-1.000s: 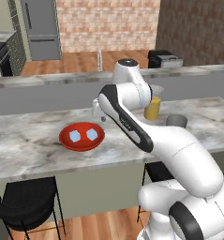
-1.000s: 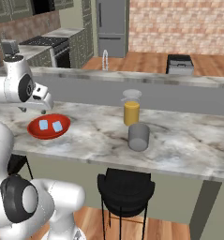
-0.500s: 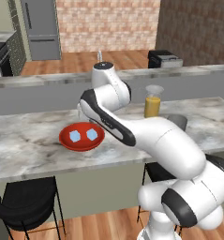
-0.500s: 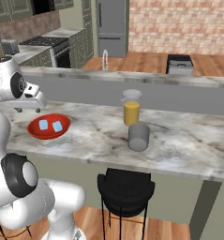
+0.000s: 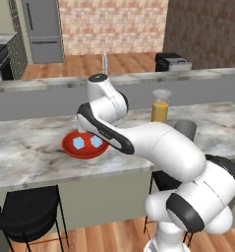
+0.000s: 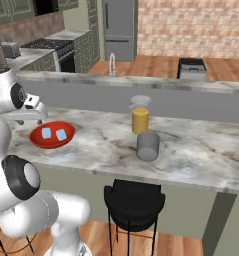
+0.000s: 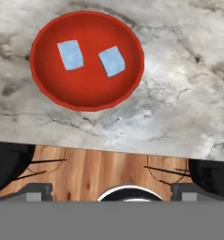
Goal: There are two ice cubes in the ice bowl. Place both ice cubes in the glass cup.
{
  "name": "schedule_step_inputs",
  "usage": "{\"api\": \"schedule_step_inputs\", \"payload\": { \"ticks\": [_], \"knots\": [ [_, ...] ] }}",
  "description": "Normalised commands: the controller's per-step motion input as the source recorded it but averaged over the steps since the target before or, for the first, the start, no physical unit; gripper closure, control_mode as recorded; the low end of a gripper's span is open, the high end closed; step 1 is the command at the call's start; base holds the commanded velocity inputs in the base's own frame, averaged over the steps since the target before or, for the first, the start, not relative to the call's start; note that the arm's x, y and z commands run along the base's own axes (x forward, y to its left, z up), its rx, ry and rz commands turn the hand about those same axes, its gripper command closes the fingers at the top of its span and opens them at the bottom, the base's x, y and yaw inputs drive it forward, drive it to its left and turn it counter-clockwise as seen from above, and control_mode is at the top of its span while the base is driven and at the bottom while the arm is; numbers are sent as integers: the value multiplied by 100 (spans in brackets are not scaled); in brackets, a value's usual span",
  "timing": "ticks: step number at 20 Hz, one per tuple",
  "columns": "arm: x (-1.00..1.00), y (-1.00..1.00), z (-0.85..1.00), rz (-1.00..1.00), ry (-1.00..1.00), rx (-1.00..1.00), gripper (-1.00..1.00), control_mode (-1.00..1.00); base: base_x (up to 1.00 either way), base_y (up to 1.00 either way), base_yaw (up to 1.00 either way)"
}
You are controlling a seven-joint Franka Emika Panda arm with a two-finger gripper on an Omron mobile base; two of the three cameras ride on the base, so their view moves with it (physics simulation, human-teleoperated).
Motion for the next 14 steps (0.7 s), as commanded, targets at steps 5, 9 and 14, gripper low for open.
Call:
{"api": "schedule_step_inputs", "payload": {
  "ticks": [5,9,14],
  "knots": [
    [30,8,-30,0,0,1,-100,-100,0,0,0],
    [42,17,-30,0,0,0,-100,-100,0,0,0],
    [41,21,-30,0,0,0,-100,-100,0,0,0]
  ]
}}
